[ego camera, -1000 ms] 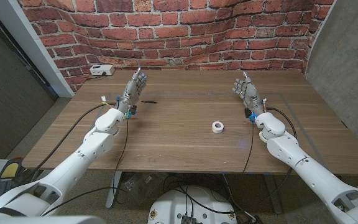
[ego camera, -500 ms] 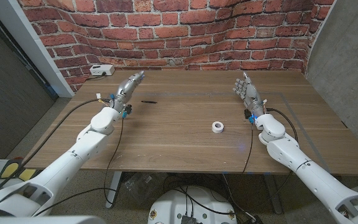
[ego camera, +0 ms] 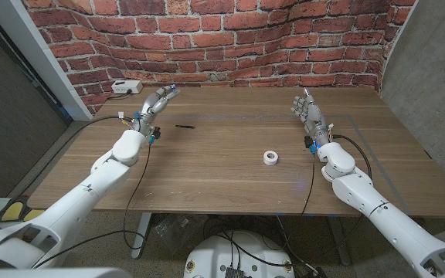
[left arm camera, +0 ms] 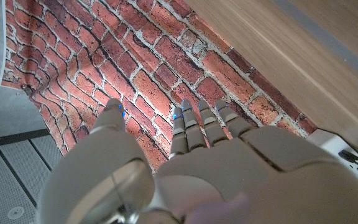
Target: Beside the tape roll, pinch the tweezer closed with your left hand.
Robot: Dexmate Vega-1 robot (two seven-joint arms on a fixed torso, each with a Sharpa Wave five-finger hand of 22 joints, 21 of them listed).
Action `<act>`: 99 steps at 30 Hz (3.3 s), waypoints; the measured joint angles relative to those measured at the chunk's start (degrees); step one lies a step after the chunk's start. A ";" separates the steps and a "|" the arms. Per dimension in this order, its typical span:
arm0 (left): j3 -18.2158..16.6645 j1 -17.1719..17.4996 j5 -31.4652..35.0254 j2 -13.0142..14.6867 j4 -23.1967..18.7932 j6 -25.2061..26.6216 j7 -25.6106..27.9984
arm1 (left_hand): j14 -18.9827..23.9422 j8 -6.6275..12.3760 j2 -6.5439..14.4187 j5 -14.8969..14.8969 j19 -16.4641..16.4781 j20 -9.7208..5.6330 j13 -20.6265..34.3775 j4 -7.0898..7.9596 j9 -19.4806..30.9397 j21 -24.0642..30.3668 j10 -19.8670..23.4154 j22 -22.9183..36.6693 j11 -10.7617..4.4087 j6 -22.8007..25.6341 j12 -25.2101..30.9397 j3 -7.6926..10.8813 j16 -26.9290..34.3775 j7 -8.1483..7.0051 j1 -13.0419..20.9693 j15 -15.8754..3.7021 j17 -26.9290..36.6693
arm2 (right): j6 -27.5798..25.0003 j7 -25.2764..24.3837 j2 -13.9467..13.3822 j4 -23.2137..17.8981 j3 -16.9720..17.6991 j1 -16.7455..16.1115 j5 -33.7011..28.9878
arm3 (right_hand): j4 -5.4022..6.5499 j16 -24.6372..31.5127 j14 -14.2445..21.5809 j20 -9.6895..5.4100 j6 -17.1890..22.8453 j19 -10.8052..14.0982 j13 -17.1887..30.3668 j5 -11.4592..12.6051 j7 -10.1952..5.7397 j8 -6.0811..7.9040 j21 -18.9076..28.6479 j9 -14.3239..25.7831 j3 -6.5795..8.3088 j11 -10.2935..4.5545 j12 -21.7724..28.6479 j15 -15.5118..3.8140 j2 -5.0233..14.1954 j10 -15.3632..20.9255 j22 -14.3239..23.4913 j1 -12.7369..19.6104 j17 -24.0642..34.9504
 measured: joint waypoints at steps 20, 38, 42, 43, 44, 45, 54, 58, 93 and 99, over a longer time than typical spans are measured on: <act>2.40 -1.07 15.66 6.57 -5.16 9.17 6.04 | 2.19 0.31 0.54 -0.42 1.21 2.03 0.27 -1.25 -0.01 -0.67 4.24 -0.01 -2.40 7.09 -0.42 1.26 -0.41 -1.79 3.11 0.06 0.01 | -1.02 -2.64 0.72 -1.83 -0.25 -1.35 -1.40 | -0.32 0.00 0.14 0.00 -0.20 -0.01 -0.01 0.00 -0.20 0.00 0.00 -0.01 0.32 0.00 0.00 -0.14 0.23 -0.01 -0.01 0.23 -0.01; 4.17 -1.29 27.98 10.78 -10.16 17.50 10.09 | 7.59 1.56 -4.50 0.49 6.84 2.69 0.26 -3.30 0.18 -0.42 11.99 0.29 -7.92 15.26 -1.08 2.85 -0.40 -6.63 14.42 -0.02 -0.27 | -3.16 -3.73 0.38 -3.08 -0.69 -1.46 -1.97 | -0.31 0.00 0.52 0.00 -0.20 -0.01 -0.01 0.00 -0.20 0.00 0.00 -0.02 0.32 0.00 0.00 0.10 0.45 -0.01 -0.01 0.45 -0.01; 4.64 -1.50 30.17 11.79 -11.45 19.53 10.13 | 8.20 1.56 -5.02 0.49 7.35 2.80 0.40 -3.11 0.27 -0.42 12.90 0.29 -8.82 16.06 -1.08 3.15 -0.40 -7.44 16.02 -0.03 -0.27 | -3.66 -4.14 0.16 -3.65 -0.60 -1.78 -2.08 | -0.31 0.00 0.53 0.20 -0.20 0.19 -0.01 0.00 -0.20 0.00 0.00 -0.02 0.32 0.00 0.00 0.10 0.46 -0.01 -0.01 0.45 -0.01; 4.74 -1.55 30.31 12.01 -11.75 19.67 10.13 | 8.46 1.56 -5.19 0.49 7.35 2.80 0.50 -3.11 0.27 -0.42 12.90 0.29 -8.82 16.06 -1.37 3.15 -0.40 -7.44 16.80 -0.28 -0.27 | -3.87 -4.27 0.14 -3.69 -0.59 -1.80 -2.13 | -0.31 0.00 0.53 0.21 -0.20 0.20 -0.01 0.00 -0.20 0.00 0.00 -0.02 0.32 0.00 0.00 0.10 0.45 -0.01 -0.01 0.45 -0.01; 4.81 -1.58 30.76 12.15 -11.96 20.12 10.13 | 8.49 1.56 -4.88 0.72 7.56 2.59 0.53 -3.22 0.27 -0.42 12.90 0.29 -8.82 16.06 -1.55 3.27 -0.40 -7.44 17.08 -0.31 -0.27 | -4.05 -4.36 0.09 -3.82 -0.59 -1.87 -2.17 | -0.31 0.00 0.53 0.21 -0.20 0.20 -0.01 0.00 -0.20 0.00 0.00 -0.02 0.32 0.00 0.00 0.10 0.45 -0.01 -0.01 0.45 -0.01; 4.90 -1.65 31.51 12.44 -12.24 20.84 10.01 | 8.49 1.56 -5.09 0.91 7.58 2.57 0.53 -3.13 0.27 -0.42 12.90 0.29 -8.82 16.06 -1.73 3.48 -0.40 -7.44 17.37 -0.31 -0.27 | -4.30 -4.49 0.00 -4.03 -0.59 -1.95 -2.24 | -0.31 0.00 0.53 0.21 -0.20 0.20 -0.01 0.00 -0.20 0.00 0.00 -0.02 0.32 0.00 0.00 0.10 0.45 -0.01 -0.01 0.45 -0.01; 5.72 -2.45 33.78 14.76 -14.14 23.74 6.91 | 8.46 0.66 -5.24 0.92 6.70 0.70 0.53 -2.69 0.26 -1.04 12.18 0.10 -7.46 15.85 -3.03 4.16 -1.06 -5.15 20.11 -0.28 -0.26 | -5.28 -4.97 -0.07 -4.53 -1.00 -2.11 -2.57 | -0.31 0.00 0.54 0.21 -0.20 0.20 -0.01 0.00 -0.20 0.00 0.00 -0.02 0.32 0.00 0.00 0.08 0.45 -0.01 -0.01 0.45 -0.01; 6.31 -3.16 35.15 16.06 -15.18 25.32 3.55 | 8.26 0.66 -4.87 0.92 6.71 0.11 0.53 -2.31 0.14 -1.12 12.78 0.10 -6.86 16.47 -3.03 4.24 -1.30 -4.53 20.85 -0.09 -0.26 | -5.29 -4.84 0.16 -4.56 -1.14 -2.11 -2.45 | -0.31 0.00 0.54 0.21 -0.20 0.20 -0.02 0.00 -0.20 0.00 0.00 -0.03 0.32 0.00 0.00 0.08 0.45 -0.01 -0.01 0.45 -0.01; 12.14 -11.08 48.43 20.92 -18.37 29.57 -16.86 | 6.33 0.95 -4.97 0.92 2.02 -0.11 0.51 -0.64 -0.17 -3.86 11.36 0.11 -6.38 27.65 -4.88 4.16 -1.73 -8.57 23.27 -0.10 -0.11 | -5.65 -5.02 0.56 -5.97 -1.80 -2.56 -2.35 | -0.55 0.00 0.54 0.21 0.24 0.19 -0.02 -0.24 -0.64 0.00 0.00 -0.03 0.07 0.00 0.00 0.07 0.45 -0.01 -0.01 0.45 -0.01; 13.11 -11.97 49.58 20.28 -17.77 29.70 -17.58 | 2.60 -0.16 -5.56 1.23 -2.35 -0.67 0.37 -0.17 -0.17 -4.28 7.15 0.11 -6.08 27.92 -5.52 3.68 -2.34 -8.69 22.69 -0.02 -0.11 | -6.10 -4.91 0.55 -6.05 -1.89 -2.55 -2.38 | -0.54 0.00 0.54 0.21 0.24 0.19 -0.02 -0.24 -0.63 0.00 0.00 -0.03 0.07 0.09 0.00 0.07 0.45 0.08 -0.01 0.45 -0.01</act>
